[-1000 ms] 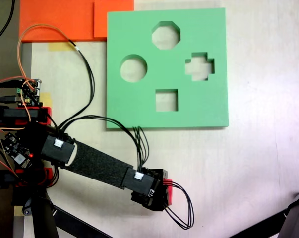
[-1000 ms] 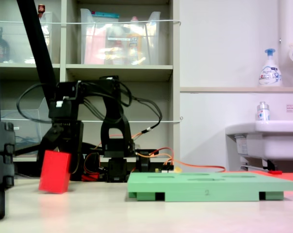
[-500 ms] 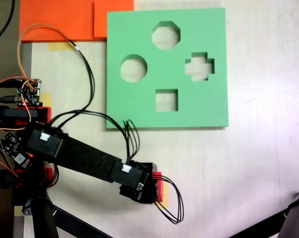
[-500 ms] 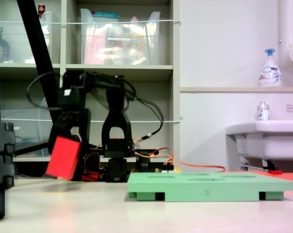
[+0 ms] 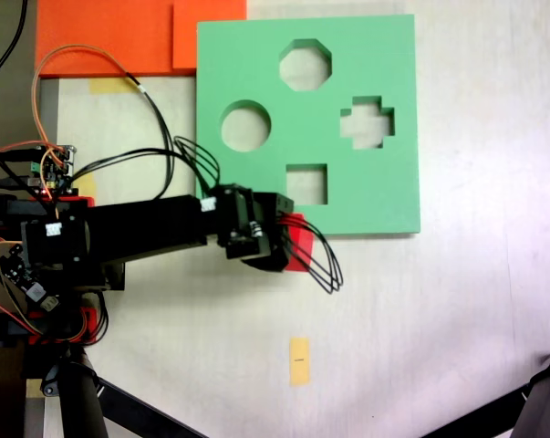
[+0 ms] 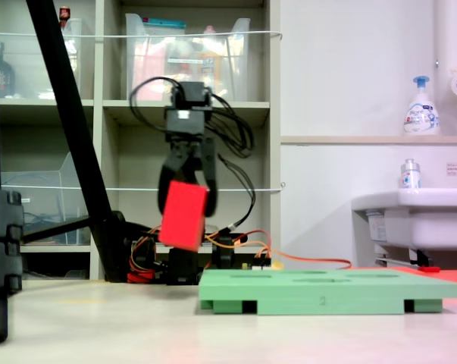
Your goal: Put the square block into the corresponding hole
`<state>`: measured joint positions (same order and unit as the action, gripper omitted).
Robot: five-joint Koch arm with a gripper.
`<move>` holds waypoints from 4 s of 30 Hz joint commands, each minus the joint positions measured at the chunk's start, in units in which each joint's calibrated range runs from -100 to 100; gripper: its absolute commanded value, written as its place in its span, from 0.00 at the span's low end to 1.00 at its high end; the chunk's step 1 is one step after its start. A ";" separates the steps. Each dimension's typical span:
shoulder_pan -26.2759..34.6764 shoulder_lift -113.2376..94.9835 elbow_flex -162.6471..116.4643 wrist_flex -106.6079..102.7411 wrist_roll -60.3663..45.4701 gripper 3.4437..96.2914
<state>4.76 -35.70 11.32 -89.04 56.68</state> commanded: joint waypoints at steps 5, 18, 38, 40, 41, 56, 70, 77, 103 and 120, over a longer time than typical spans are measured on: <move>5.03 11.26 8.32 5.60 5.76 0.20; 8.16 29.14 20.09 5.79 6.89 0.23; 9.38 32.63 19.49 -5.28 8.11 0.23; 9.67 33.33 19.49 -4.32 8.16 0.23; 9.82 33.61 19.49 -3.74 8.16 0.23; 10.40 42.41 19.59 -1.72 8.06 0.30; 9.47 43.53 17.79 -0.95 7.47 0.97; 9.87 22.58 17.69 -3.55 6.30 0.99; -4.74 -64.30 -49.70 55.77 -40.88 0.56; -3.13 -64.30 -111.32 102.18 -53.14 0.52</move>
<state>1.59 -99.45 -99.22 10.72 6.42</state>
